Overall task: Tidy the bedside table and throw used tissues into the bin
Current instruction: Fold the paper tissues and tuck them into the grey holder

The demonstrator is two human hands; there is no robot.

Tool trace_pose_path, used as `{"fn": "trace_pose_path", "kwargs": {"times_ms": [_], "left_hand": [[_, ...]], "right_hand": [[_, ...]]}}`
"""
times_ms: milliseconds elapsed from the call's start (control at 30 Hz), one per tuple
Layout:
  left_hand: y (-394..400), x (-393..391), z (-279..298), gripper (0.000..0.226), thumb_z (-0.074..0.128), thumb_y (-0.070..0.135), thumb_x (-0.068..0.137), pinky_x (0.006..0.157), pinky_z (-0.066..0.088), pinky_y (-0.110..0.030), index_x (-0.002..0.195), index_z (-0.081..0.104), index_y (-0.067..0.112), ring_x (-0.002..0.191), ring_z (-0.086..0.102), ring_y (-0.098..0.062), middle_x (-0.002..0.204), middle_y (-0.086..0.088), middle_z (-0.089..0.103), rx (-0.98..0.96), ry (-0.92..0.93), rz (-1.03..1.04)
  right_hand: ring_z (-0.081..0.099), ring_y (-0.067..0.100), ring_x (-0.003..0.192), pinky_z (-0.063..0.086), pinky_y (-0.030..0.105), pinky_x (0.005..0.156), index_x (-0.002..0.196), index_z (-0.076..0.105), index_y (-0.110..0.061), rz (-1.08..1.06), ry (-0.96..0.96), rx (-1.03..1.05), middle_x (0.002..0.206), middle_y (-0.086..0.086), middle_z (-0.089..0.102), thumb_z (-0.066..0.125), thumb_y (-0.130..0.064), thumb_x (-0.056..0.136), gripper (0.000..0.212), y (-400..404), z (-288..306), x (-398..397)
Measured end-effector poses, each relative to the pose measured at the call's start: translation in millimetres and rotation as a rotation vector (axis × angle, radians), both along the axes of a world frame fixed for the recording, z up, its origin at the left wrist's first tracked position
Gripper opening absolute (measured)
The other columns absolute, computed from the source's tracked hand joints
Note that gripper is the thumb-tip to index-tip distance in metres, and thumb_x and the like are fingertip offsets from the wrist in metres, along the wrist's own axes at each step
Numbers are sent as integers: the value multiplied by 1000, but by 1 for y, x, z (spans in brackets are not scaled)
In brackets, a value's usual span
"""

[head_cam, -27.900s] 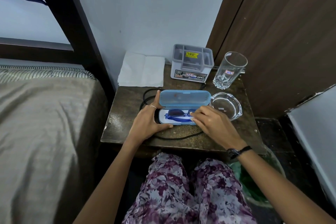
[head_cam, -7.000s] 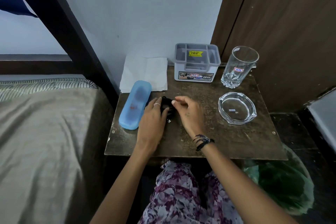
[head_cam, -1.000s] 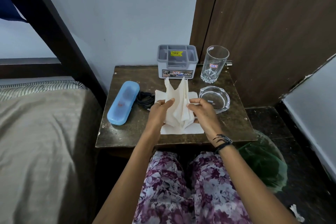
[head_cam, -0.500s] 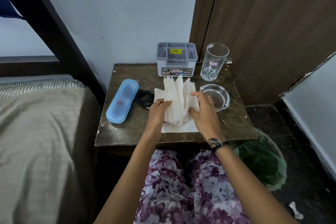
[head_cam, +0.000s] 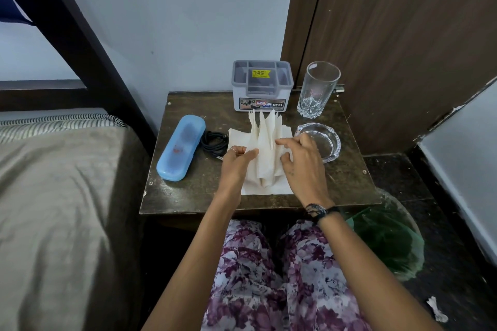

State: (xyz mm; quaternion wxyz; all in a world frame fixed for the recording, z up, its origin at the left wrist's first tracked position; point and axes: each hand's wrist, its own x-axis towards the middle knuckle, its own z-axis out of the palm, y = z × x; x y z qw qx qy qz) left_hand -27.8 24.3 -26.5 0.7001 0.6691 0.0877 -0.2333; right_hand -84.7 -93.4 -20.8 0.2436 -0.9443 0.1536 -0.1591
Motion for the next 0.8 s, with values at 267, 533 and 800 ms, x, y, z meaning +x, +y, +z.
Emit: {"fn": "trace_pose_path", "kwargs": {"times_ms": [267, 533, 800], "left_hand": [[-3, -1, 0, 24, 52, 23, 94, 73, 42, -32, 74, 45, 13, 86, 53, -21, 83, -4, 55, -104, 27, 5], [0, -2, 1, 29, 48, 17, 95, 65, 44, -25, 66, 44, 15, 75, 59, -15, 77, -1, 60, -69, 4, -54], [0, -1, 4, 26, 50, 13, 92, 74, 48, -27, 67, 52, 16, 76, 63, -15, 78, 0, 65, -113, 66, -68]], "right_hand": [[41, 25, 103, 37, 41, 88, 52, 47, -13, -151, 239, 317, 96, 8, 53, 40, -68, 83, 63, 1, 8, 5], [44, 32, 111, 33, 45, 90, 50, 39, -12, -199, 327, 312, 107, 15, 57, 39, -78, 75, 71, 5, 5, 11], [42, 23, 78, 35, 38, 69, 43, 28, -17, -223, 310, 494, 59, 4, 38, 39, -85, 68, 73, 8, 8, 12]]}}
